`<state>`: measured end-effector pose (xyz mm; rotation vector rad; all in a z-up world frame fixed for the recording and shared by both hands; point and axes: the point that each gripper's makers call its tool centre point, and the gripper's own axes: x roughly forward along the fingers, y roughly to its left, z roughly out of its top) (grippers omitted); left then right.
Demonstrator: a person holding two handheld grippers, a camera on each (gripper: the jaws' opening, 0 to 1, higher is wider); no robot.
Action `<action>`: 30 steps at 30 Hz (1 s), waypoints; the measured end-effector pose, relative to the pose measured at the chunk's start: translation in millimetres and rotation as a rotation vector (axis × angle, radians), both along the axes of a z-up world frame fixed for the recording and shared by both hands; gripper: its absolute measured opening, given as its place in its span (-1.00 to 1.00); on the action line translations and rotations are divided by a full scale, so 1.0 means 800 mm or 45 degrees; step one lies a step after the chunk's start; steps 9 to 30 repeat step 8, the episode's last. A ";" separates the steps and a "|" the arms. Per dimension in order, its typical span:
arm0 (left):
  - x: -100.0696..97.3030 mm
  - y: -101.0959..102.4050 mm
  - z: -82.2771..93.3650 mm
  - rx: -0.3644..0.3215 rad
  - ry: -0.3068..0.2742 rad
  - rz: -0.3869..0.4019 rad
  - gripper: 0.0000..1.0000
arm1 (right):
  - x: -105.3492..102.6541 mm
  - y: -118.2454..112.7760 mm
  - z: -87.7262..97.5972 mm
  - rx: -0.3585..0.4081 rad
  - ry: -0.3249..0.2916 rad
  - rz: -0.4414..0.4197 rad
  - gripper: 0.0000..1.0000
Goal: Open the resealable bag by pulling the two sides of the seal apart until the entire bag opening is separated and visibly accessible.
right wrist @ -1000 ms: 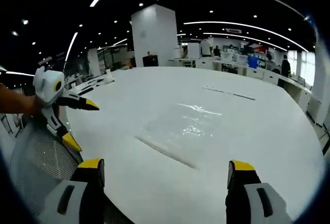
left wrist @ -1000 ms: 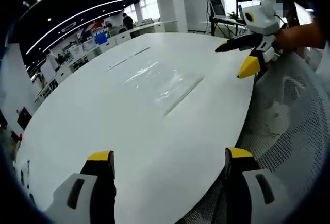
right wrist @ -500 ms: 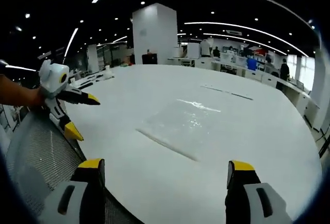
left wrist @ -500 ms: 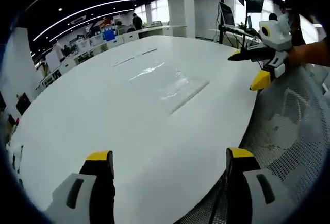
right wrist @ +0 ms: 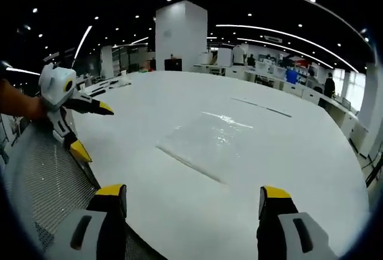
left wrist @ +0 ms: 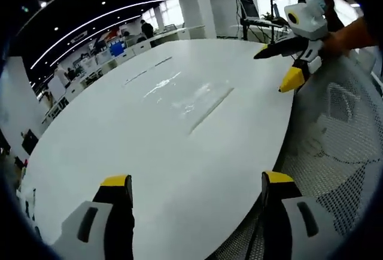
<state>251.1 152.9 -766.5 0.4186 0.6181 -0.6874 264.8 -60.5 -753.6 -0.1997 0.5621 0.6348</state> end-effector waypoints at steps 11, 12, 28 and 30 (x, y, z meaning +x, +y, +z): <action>0.003 -0.002 0.006 -0.005 -0.027 -0.002 0.74 | -0.001 0.006 0.008 0.026 -0.027 0.019 0.74; 0.003 -0.002 0.006 -0.005 -0.027 -0.002 0.74 | -0.001 0.006 0.008 0.026 -0.027 0.019 0.74; 0.003 -0.002 0.006 -0.005 -0.027 -0.002 0.74 | -0.001 0.006 0.008 0.026 -0.027 0.019 0.74; 0.003 -0.002 0.006 -0.005 -0.027 -0.002 0.74 | -0.001 0.006 0.008 0.026 -0.027 0.019 0.74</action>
